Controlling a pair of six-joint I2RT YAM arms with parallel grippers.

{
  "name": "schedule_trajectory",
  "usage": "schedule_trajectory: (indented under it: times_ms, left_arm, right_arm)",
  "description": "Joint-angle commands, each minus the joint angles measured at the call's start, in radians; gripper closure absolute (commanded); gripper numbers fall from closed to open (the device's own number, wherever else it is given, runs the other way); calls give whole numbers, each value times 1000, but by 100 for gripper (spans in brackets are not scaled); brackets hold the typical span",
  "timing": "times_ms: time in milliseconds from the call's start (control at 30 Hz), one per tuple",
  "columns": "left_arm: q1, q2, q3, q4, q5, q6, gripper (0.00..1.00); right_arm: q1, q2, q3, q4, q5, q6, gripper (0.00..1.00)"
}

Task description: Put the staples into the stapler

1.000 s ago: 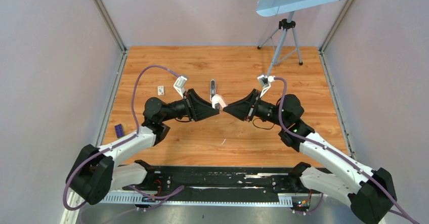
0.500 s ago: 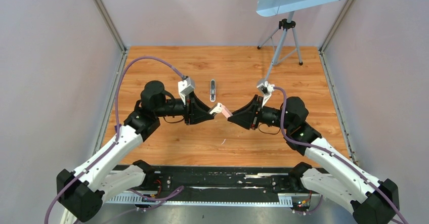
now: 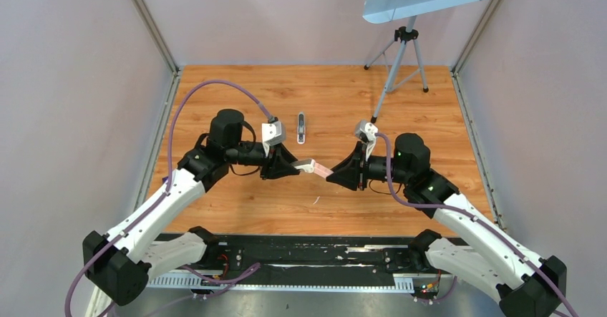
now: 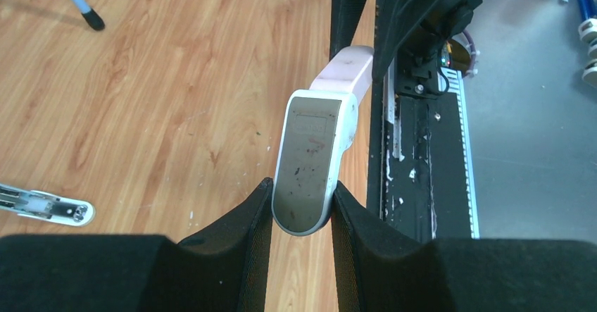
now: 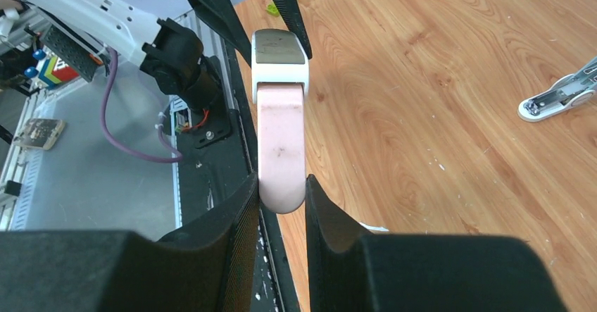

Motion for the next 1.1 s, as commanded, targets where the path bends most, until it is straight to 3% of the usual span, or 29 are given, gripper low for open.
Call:
schedule_trajectory:
  times_ms: [0, 233, 433, 667, 1067]
  left_arm:
    - [10, 29, 29, -55, -13, 56, 100]
    - [10, 48, 41, -92, 3, 79, 100]
    - [10, 70, 74, -136, -19, 81, 100]
    - [10, 100, 30, -54, -37, -54, 100]
    - [10, 47, -29, 52, -132, -215, 100]
  right_arm:
    - [-19, -8, 24, -95, -36, -106, 100]
    - [-19, 30, 77, -177, -36, -218, 100]
    - [-18, 61, 84, -178, -49, -219, 100]
    - [-19, 114, 63, -117, 36, -155, 98]
    - [-18, 103, 1, -43, 27, -139, 86]
